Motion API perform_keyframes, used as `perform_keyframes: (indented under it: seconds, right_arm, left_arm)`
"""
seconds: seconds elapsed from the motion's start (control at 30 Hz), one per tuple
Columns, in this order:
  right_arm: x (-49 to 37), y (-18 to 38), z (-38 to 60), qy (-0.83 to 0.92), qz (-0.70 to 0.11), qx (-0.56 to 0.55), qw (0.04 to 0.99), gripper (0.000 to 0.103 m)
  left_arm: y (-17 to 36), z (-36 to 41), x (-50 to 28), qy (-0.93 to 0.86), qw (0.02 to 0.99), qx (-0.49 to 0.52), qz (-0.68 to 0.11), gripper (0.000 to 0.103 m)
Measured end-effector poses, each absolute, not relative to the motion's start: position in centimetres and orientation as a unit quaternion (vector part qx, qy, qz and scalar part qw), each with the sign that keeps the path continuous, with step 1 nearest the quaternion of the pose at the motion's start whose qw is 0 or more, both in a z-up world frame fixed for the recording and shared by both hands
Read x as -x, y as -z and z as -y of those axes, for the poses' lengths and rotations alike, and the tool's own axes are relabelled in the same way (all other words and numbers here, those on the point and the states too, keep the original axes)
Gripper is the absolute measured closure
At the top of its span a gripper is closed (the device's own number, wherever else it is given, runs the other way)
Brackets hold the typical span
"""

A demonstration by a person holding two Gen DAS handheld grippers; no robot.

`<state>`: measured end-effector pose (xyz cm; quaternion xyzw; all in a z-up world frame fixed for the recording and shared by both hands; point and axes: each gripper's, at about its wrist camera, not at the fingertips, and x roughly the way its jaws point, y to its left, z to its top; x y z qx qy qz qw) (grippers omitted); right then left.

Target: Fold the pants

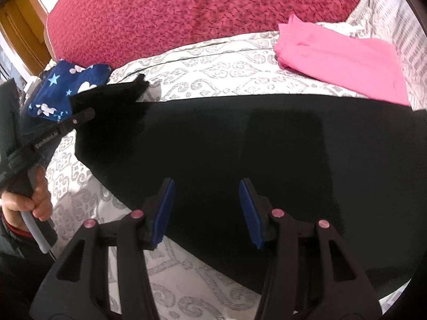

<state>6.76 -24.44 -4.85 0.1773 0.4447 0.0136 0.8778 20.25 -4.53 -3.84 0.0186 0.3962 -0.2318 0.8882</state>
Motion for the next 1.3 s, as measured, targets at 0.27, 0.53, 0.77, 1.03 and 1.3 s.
perform_keyframes:
  seconds: [0.27, 0.53, 0.77, 1.03, 1.3]
  right_arm:
    - [-7.5, 5.1, 24.5, -0.055, -0.46, -0.213, 0.861, 0.049]
    - [-11.9, 4.9, 24.0, -0.116, -0.478, -0.333, 0.805, 0.035]
    - [-18.3, 8.6, 22.6, -0.17, -0.533, -0.441, 0.702, 0.032]
    - [-21.0, 9.4, 22.4, -0.166, -0.537, -0.495, 0.663, 0.031]
    - [-23.1, 10.1, 21.7, -0.139, -0.555, -0.47, 0.672, 0.075]
  left_arm:
    - [4.4, 6.3, -18.8, 0.241, 0.883, -0.038, -0.401, 0.098]
    - [5.9, 6.5, -16.5, 0.265, 0.872, -0.033, -0.41, 0.098]
    - [6.1, 6.7, -15.9, 0.273, 0.87, -0.035, -0.41, 0.098]
    - [6.5, 6.6, -15.3, 0.282, 0.87, -0.04, -0.402, 0.098]
    - [6.0, 7.1, -14.2, 0.287, 0.876, -0.061, -0.383, 0.098]
